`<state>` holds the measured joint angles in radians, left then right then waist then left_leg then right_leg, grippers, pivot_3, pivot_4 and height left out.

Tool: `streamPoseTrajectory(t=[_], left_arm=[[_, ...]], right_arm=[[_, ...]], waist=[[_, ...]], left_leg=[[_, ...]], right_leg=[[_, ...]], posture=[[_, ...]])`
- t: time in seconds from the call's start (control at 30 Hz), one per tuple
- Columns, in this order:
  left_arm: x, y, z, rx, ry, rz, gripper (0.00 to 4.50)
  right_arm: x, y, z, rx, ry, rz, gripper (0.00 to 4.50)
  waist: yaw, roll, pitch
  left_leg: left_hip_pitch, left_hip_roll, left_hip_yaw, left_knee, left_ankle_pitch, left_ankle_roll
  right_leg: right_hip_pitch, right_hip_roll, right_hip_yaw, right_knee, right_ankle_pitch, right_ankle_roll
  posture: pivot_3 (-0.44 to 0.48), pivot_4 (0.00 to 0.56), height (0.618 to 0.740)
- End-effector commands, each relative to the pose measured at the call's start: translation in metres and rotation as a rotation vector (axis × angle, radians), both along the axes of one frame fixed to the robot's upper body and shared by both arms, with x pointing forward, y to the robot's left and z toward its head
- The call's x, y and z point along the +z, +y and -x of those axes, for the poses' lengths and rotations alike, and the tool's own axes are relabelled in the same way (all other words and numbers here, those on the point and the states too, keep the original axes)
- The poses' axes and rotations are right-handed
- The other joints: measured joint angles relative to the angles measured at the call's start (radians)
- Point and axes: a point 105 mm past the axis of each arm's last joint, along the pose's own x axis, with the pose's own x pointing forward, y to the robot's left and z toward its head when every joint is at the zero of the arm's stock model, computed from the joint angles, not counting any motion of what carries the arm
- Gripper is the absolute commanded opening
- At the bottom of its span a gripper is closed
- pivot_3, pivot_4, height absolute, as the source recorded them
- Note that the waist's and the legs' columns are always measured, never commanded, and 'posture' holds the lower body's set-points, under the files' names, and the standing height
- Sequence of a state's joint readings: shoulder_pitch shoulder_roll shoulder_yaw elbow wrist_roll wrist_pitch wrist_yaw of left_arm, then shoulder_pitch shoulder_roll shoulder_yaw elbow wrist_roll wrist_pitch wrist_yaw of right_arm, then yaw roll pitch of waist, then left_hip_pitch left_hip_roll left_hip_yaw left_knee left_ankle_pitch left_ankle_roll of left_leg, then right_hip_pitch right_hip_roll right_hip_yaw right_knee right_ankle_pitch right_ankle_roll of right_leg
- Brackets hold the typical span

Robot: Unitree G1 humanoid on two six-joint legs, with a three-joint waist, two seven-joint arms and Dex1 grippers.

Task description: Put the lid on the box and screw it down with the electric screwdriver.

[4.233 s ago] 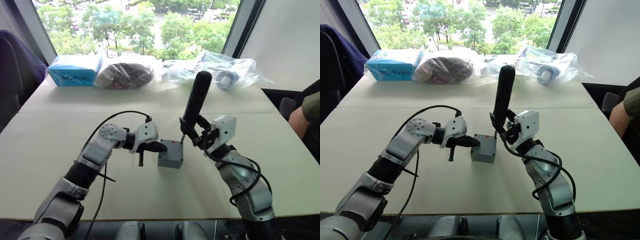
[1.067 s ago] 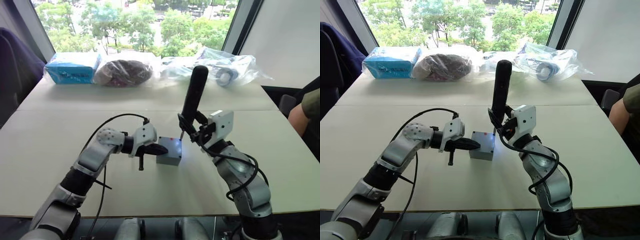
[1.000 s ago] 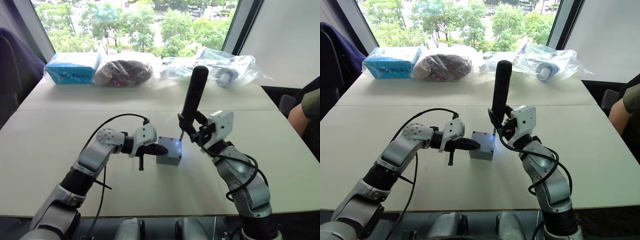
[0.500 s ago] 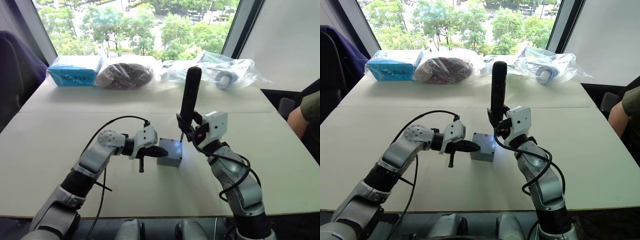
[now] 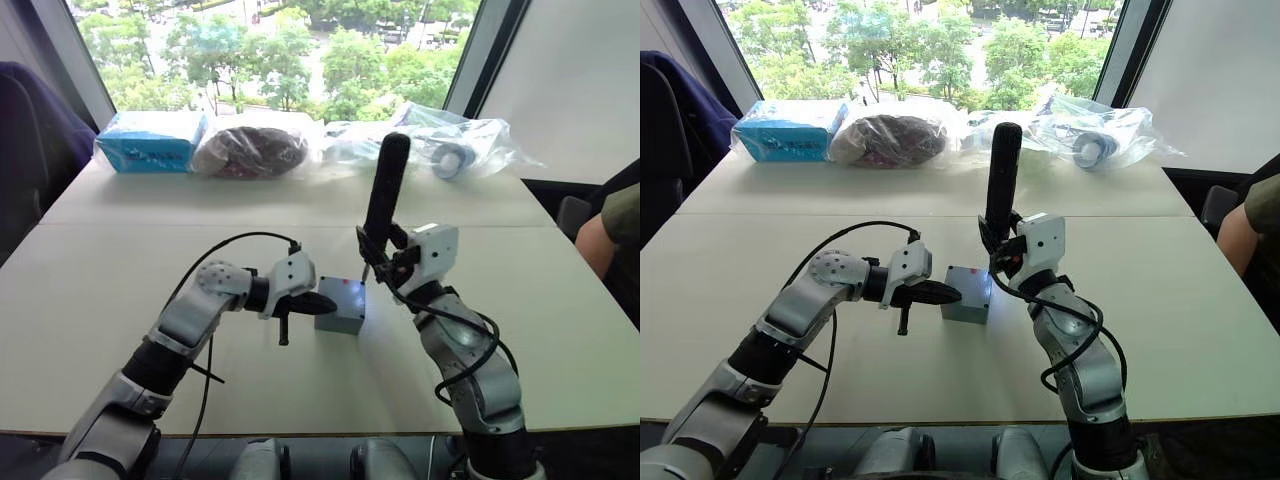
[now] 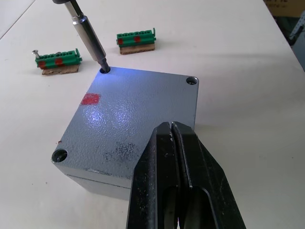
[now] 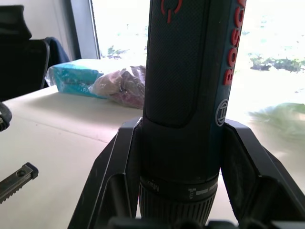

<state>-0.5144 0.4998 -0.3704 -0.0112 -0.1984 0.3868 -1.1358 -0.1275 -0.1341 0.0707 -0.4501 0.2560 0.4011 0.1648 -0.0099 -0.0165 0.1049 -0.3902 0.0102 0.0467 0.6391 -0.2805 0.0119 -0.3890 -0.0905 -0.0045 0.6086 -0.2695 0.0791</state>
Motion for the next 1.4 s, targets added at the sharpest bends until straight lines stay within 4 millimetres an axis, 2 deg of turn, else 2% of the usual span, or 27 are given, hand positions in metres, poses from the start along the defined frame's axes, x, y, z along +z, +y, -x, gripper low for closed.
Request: streamPoseTrajectory(t=[0.03, 0.2, 0.33, 0.5, 0.57, 0.63, 1.2, 1.3, 1.4], left_arm=[[-0.029, 0.01, 0.003, 0.033, 0.088, -0.1, 0.0], [-0.03, 0.008, 0.003, 0.026, 0.09, -0.1, 0.0], [-0.03, 0.008, 0.003, 0.026, 0.092, -0.099, 0.0], [-0.031, 0.009, 0.004, 0.031, 0.092, -0.099, 0.0], [-0.031, 0.009, 0.004, 0.033, 0.093, -0.098, 0.0], [-0.031, 0.008, 0.004, 0.033, 0.093, -0.097, 0.0], [-0.032, 0.009, 0.004, 0.031, 0.095, -0.099, 0.0], [-0.033, 0.009, 0.005, 0.03, 0.096, -0.101, 0.0], [-0.035, 0.009, 0.005, 0.028, 0.095, -0.106, 0.0]], right_arm=[[-0.075, -0.018, 0.005, -0.047, 0.285, 0.043, 1.77], [-0.084, -0.012, 0.012, 0.009, 0.273, 0.172, 1.77], [-0.096, -0.016, 0.011, -0.01, 0.317, 0.246, 1.77], [-0.088, -0.016, 0.008, -0.013, 0.284, 0.208, 1.77], [-0.075, -0.015, 0.009, 0.003, 0.24, 0.181, 1.77], [-0.071, -0.016, 0.009, 0.003, 0.225, 0.187, 1.77], [-0.073, -0.015, 0.009, 0.012, 0.235, 0.176, 1.77], [-0.06, -0.019, 0.009, 0.004, 0.186, 0.191, 1.77], [-0.027, -0.022, 0.007, 0.004, 0.089, 0.197, 1.77]], waist=[[-0.001, 0.0, 0.0], [-0.002, 0.001, -0.004], [-0.001, 0.001, -0.007], [-0.001, 0.0, -0.008], [0.0, 0.0, -0.008], [0.0, 0.0, -0.007], [0.0, 0.0, -0.007], [0.0, 0.0, -0.007], [0.001, 0.002, -0.003]], left_leg=[[0.0, 0.0, 0.0, -0.001, 0.0, 0.0], [0.001, 0.0, 0.001, -0.008, 0.0, 0.0], [0.0, 0.0, 0.001, -0.009, 0.0, 0.0], [0.001, 0.0, 0.001, -0.009, 0.0, 0.0], [0.001, 0.0, 0.001, -0.01, 0.0, 0.0], [0.0, 0.0, 0.001, -0.01, 0.0, 0.0], [0.0, 0.0, 0.001, -0.011, 0.0, 0.0], [0.0, -0.001, 0.001, -0.011, 0.0, 0.0], [-0.001, -0.001, 0.001, -0.011, 0.0, 0.0]], right_leg=[[0.0, 0.0, 0.0, -0.001, 0.0, 0.0], [0.001, 0.0, -0.001, -0.01, 0.0, -0.001], [0.002, -0.001, -0.001, -0.012, 0.0, -0.001], [0.002, -0.001, -0.001, -0.013, 0.0, -0.001], [0.002, -0.001, -0.001, -0.013, 0.0, -0.001], [0.002, -0.001, -0.001, -0.013, 0.0, -0.001], [0.001, -0.001, -0.001, -0.015, 0.0, -0.001], [0.001, -0.002, -0.001, -0.015, 0.0, -0.001], [0.001, -0.002, -0.001, -0.015, 0.0, -0.001]], posture=[[0.0, 0.15, 0.74], [0.0, 0.15, 0.74], [0.0, 0.15, 0.74], [0.0, 0.15, 0.74], [0.0, 0.15, 0.74], [0.0, 0.15, 0.74], [0.0, 0.15, 0.74], [0.0, 0.15, 0.74], [0.0, 0.15, 0.74]])
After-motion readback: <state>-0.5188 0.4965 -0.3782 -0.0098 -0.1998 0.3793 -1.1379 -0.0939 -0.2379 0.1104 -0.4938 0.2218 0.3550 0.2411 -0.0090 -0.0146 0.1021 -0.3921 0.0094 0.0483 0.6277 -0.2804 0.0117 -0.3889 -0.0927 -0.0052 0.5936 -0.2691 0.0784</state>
